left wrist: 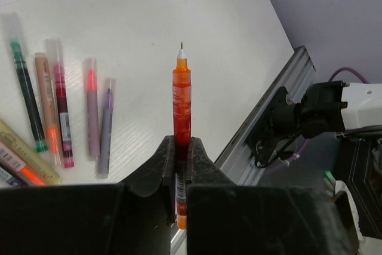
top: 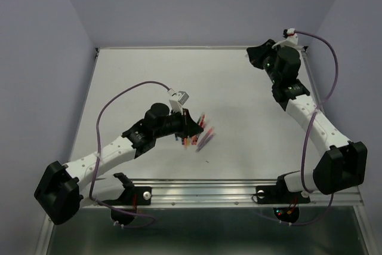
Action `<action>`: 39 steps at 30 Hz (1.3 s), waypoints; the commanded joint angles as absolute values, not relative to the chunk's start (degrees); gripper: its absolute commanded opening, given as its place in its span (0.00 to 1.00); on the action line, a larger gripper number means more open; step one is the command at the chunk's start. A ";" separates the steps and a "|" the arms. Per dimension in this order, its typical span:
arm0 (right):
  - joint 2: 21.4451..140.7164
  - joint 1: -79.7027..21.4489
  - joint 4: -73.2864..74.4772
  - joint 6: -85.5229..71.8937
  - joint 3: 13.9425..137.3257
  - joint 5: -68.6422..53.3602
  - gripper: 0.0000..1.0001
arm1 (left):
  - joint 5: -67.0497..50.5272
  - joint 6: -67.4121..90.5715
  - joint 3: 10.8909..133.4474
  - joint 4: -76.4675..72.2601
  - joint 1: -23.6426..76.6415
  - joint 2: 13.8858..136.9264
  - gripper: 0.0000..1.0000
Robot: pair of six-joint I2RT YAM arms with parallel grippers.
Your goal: Open the pen caps
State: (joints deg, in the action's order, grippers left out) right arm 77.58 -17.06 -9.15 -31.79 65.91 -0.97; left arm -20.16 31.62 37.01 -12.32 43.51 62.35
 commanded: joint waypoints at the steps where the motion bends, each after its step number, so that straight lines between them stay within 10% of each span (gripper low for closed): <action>1: 78.84 -13.01 -12.57 -30.58 69.34 5.10 0.01 | -21.71 33.92 35.16 -13.10 43.77 58.19 0.00; 10: 83.23 -12.22 3.85 -20.67 64.88 7.20 0.01 | 7.19 37.35 49.03 10.27 39.30 65.90 0.00; 25: 105.20 -12.22 18.54 -18.28 72.07 14.06 0.01 | 5.89 25.76 76.72 20.83 17.49 99.83 0.00; 39: 109.07 -12.22 20.30 -19.77 73.65 15.91 0.33 | 8.25 23.12 88.32 29.17 14.24 116.36 0.04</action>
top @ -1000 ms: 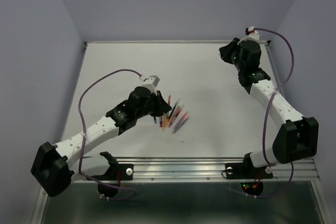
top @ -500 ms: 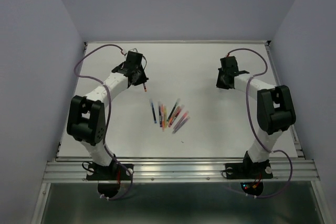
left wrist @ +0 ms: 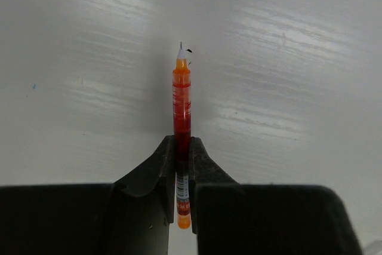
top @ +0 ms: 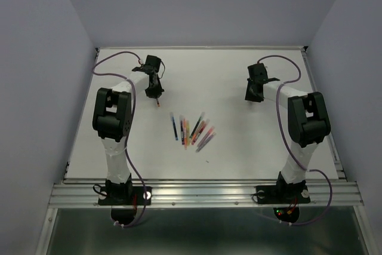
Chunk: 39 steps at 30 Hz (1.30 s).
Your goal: Open the pen caps
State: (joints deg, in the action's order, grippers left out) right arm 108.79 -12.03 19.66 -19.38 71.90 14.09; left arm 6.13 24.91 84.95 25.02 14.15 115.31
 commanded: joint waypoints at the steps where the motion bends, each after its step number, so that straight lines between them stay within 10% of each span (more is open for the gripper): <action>1: 108.99 -12.22 20.39 -19.86 73.57 16.08 0.33 | 8.61 23.12 88.59 29.35 14.24 116.89 0.04; 11: 105.47 -12.22 20.30 -19.60 72.69 15.91 0.66 | 8.88 23.73 87.45 30.06 14.24 118.39 0.59; 23: 96.34 -12.22 20.21 -17.75 72.95 11.96 1.00 | 7.47 24.96 82.36 27.78 14.59 106.02 0.85; 24: 94.59 -12.22 20.21 -17.75 72.43 11.17 1.00 | 6.77 25.13 80.35 26.82 14.68 104.78 0.99; 39: 84.03 -12.22 19.86 -18.63 65.39 11.60 1.00 | 6.24 32.34 62.41 24.96 26.19 90.44 0.99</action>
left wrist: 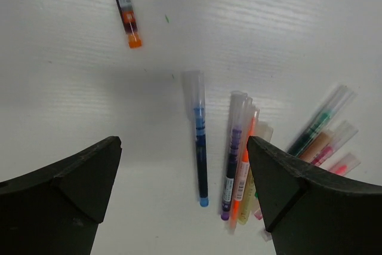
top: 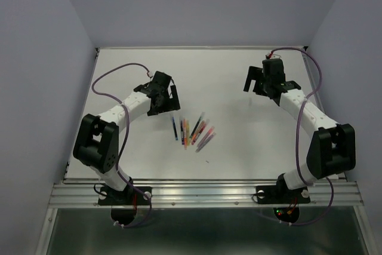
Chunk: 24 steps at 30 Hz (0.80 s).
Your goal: Open the pen caps
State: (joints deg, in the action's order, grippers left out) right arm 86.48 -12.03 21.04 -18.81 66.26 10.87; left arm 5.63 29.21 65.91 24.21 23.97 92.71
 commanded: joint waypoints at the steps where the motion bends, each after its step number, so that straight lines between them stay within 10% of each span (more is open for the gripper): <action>1: 83.94 -12.22 19.95 -18.72 65.30 11.78 1.00 | 5.89 32.69 61.97 24.70 26.80 90.35 0.99; 24: 85.69 -12.22 19.95 -19.25 65.04 13.97 1.00 | 5.10 36.12 58.62 23.73 32.17 96.50 0.66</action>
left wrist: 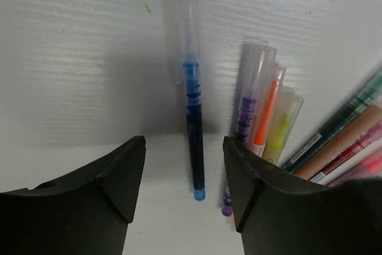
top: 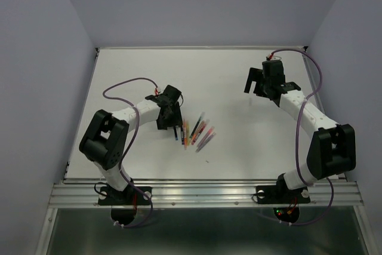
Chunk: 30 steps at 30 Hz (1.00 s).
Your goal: Open the pen caps
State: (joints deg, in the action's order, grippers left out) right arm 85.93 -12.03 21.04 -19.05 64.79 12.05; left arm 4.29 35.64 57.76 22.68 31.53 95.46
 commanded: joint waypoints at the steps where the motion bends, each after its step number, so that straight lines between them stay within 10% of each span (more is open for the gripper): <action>1: 85.69 -12.22 19.95 -19.34 65.04 14.41 1.00 | 5.27 36.12 58.80 23.82 32.25 96.94 0.65; 23: 85.43 -12.22 19.86 -19.60 64.25 19.25 1.00 | 11.78 36.12 62.40 32.43 34.54 107.75 0.44; 30: 85.34 -12.22 19.95 -19.69 64.25 19.60 1.00 | 10.81 36.48 60.30 30.50 34.80 108.11 0.11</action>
